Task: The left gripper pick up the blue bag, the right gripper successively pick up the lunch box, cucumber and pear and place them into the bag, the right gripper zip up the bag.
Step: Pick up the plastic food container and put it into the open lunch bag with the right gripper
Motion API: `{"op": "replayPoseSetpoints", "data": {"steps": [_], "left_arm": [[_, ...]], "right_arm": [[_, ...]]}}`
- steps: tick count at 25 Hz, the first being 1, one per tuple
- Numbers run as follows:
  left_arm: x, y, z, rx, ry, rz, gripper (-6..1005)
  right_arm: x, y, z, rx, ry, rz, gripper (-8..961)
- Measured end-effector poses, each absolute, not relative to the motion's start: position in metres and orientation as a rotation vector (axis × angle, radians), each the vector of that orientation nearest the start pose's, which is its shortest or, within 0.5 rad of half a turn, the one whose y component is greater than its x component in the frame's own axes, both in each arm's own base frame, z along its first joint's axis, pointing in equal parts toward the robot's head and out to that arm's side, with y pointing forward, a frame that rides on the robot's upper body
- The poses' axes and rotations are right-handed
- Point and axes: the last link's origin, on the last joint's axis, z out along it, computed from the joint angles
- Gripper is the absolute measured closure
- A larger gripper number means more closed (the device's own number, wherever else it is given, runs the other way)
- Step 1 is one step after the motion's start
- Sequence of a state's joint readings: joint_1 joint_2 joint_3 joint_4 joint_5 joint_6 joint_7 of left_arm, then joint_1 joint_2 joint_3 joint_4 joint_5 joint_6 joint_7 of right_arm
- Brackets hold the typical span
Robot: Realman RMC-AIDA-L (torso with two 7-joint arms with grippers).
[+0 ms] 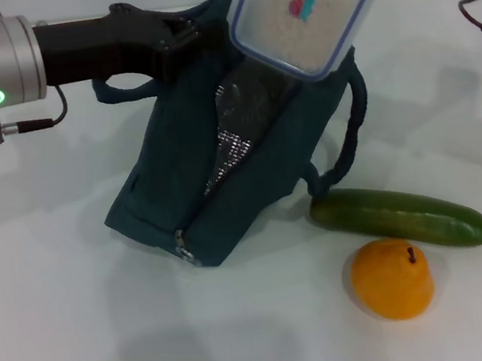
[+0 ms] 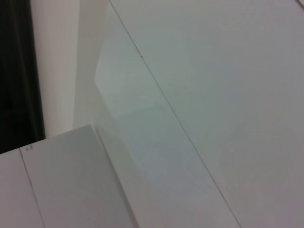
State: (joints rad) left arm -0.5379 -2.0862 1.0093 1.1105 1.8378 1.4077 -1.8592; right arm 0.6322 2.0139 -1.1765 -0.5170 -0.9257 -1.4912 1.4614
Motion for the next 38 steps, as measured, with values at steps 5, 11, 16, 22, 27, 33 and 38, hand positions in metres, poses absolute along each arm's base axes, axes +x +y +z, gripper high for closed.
{"op": "replayPoseSetpoints", "data": {"steps": [5, 11, 16, 22, 27, 33, 38], "left_arm": [[-0.166, 0.376, 0.035, -2.673, -0.580, -0.677, 954], [-0.163, 0.378, 0.033, -2.678, -0.578, -0.680, 954], [-0.160, 0.379, 0.032, -2.683, -0.572, -0.683, 954], [-0.158, 0.382, 0.027, -2.691, -0.586, -0.688, 954], [-0.156, 0.383, 0.025, -2.697, -0.593, -0.690, 954], [-0.152, 0.385, 0.025, -2.697, -0.600, -0.705, 954], [-0.150, 0.386, 0.027, -2.690, -0.647, -0.732, 954]], "right_arm": [[0.172, 0.378, 0.031, -2.340, 0.691, 1.555, 797], [0.179, 0.378, 0.020, -2.345, 0.732, 1.501, 790], [0.176, 0.380, 0.005, -2.388, 0.724, 1.426, 785], [0.173, 0.382, -0.006, -2.398, 0.671, 1.368, 778], [0.167, 0.384, -0.001, -2.362, 0.644, 1.426, 772], [0.168, 0.382, -0.003, -2.349, 0.635, 1.444, 766], [0.161, 0.378, 0.007, -2.327, 0.542, 1.533, 760]]}}
